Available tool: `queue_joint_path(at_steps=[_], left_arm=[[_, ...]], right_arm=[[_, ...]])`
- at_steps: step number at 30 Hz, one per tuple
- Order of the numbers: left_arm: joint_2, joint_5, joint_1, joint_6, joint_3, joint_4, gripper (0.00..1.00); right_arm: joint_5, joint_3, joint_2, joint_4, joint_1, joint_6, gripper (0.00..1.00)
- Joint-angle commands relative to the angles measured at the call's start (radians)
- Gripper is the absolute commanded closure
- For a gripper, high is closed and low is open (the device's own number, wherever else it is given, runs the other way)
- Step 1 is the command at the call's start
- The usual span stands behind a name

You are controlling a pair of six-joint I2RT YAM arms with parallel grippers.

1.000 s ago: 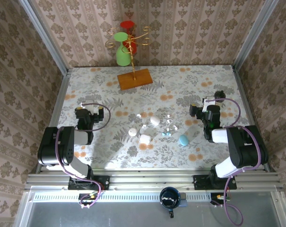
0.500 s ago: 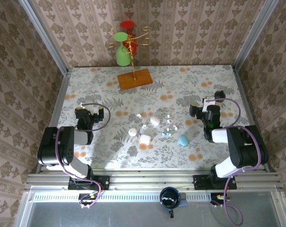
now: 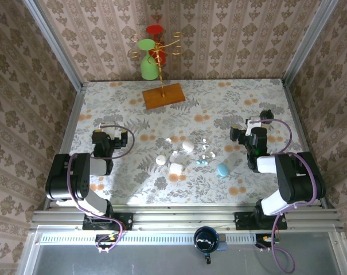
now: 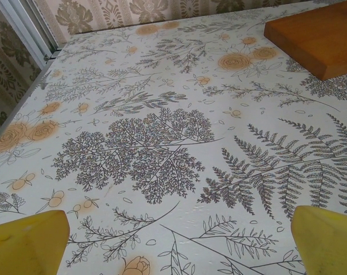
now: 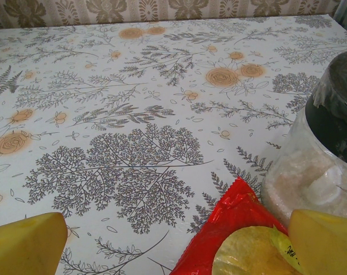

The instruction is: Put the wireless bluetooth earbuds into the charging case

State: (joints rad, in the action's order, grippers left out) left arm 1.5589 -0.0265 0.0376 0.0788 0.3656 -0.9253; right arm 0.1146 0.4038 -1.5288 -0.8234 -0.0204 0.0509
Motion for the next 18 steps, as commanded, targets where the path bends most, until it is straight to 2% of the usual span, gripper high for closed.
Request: queue_joint_path(at_steps=[1, 4, 10, 14, 18], left_arm=[[-0.008, -0.037, 0.009, 0.009, -0.001, -0.042, 0.0], [-0.055, -0.081, 0.031, 0.022, -0.011, -0.026, 0.0], [-0.231, -0.165, 0.102, 0.066, 0.052, 0.225, 0.0], [-0.322, -0.186, 0.158, 0.037, 0.118, 0.409, 0.0], [-0.377, -0.224, 0.225, -0.06, 0.173, 0.575, 0.0]], right_arm=[[-0.007, -0.011, 0.054, -0.011, -0.004, -0.017, 0.0], [-0.026, 0.012, 0.124, 0.086, -0.007, -0.027, 0.0], [-0.031, 0.084, 0.281, 0.308, -0.057, -0.042, 0.0], [-0.052, 0.147, 0.374, 0.474, -0.094, 0.006, 0.0], [-0.103, 0.19, 0.419, 0.603, -0.154, -0.005, 0.0]])
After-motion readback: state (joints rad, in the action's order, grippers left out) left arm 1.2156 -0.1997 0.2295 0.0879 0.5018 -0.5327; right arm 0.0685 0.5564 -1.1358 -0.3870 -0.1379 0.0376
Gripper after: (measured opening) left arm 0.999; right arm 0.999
